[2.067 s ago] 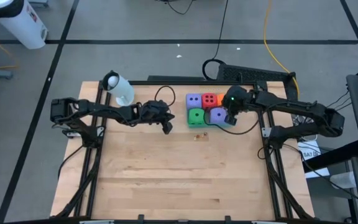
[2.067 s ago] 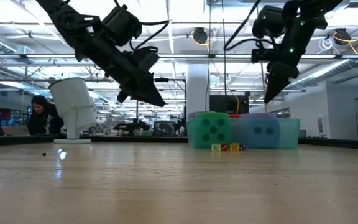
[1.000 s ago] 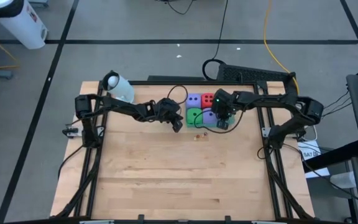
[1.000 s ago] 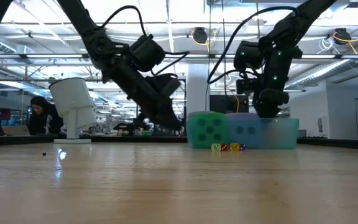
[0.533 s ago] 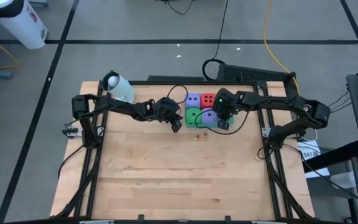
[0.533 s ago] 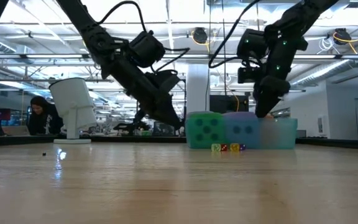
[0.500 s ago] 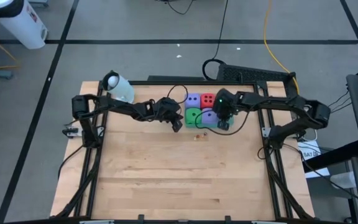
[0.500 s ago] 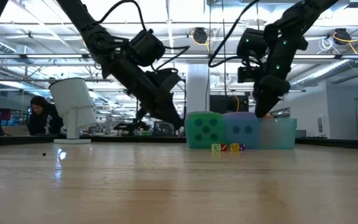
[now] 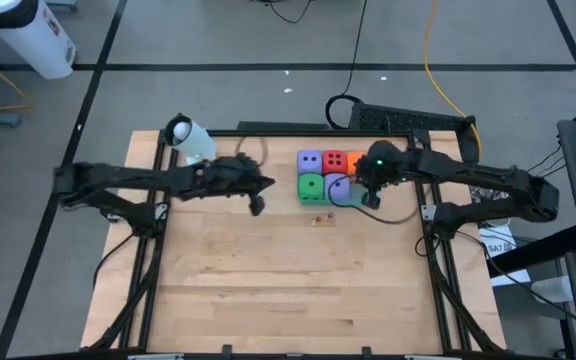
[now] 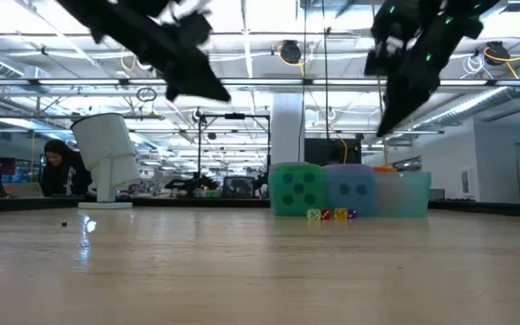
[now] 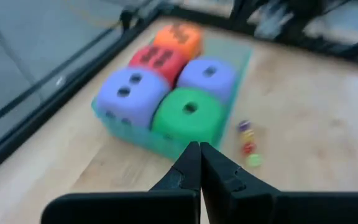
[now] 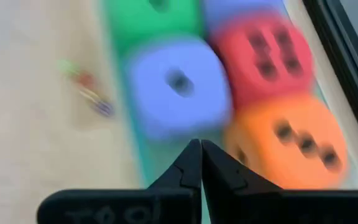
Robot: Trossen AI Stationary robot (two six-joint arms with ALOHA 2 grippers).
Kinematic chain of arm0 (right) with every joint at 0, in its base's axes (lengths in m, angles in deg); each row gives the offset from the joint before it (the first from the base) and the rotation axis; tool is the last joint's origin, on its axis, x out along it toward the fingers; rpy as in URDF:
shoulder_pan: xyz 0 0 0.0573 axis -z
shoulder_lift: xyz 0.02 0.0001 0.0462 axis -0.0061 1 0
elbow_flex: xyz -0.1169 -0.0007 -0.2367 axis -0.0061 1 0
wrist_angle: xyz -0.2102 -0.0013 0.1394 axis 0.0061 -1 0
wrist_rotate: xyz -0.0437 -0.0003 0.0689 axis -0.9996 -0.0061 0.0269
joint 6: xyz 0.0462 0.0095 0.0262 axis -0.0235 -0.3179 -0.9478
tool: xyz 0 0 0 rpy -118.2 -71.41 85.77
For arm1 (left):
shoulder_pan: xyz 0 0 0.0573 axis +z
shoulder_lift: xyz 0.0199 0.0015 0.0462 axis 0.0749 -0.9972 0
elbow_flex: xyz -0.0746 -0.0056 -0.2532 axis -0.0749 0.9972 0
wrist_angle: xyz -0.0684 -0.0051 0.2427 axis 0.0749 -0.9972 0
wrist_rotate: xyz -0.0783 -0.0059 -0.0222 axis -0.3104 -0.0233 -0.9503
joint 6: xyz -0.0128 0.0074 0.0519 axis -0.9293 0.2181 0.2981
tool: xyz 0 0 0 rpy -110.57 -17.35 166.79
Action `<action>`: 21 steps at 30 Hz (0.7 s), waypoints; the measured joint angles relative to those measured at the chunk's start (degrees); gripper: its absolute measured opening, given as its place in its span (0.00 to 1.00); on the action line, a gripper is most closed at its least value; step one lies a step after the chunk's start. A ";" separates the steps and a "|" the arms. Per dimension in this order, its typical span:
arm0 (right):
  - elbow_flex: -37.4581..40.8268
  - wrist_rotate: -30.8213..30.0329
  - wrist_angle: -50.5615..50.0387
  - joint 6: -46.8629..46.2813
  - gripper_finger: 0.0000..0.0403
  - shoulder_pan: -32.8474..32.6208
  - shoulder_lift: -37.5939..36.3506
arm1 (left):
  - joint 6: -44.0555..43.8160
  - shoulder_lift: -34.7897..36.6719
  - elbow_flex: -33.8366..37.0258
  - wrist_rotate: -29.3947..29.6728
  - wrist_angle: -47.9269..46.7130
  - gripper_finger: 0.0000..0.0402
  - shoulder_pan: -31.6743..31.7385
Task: Pick & Place Dice
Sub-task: Adjust the transparent blue bin
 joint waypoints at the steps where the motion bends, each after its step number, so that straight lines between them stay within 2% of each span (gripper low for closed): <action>1: 0.58 2.33 1.77 0.63 0.00 -0.43 -1.70 | -0.10 2.99 1.62 -0.31 0.14 0.00 -0.73; 5: 4.40 8.91 10.25 2.02 0.00 -2.05 -7.61 | -1.10 13.18 8.41 1.54 0.20 0.00 -3.91; 7: 7.02 10.07 14.66 2.88 0.00 -2.80 -9.78 | -0.59 17.60 12.11 3.76 0.28 0.00 -5.70; 11: 12.91 10.64 24.02 4.72 0.00 -2.97 -12.53 | -0.12 26.08 20.25 6.43 6.21 0.00 -8.96; 17: 20.63 10.65 38.62 4.47 0.00 -3.07 -12.29 | -2.54 33.26 31.74 6.47 16.69 0.00 -10.12; 21: 21.36 8.88 39.45 1.56 0.00 -3.05 -12.26 | -4.17 35.07 36.54 6.42 20.40 0.00 -9.91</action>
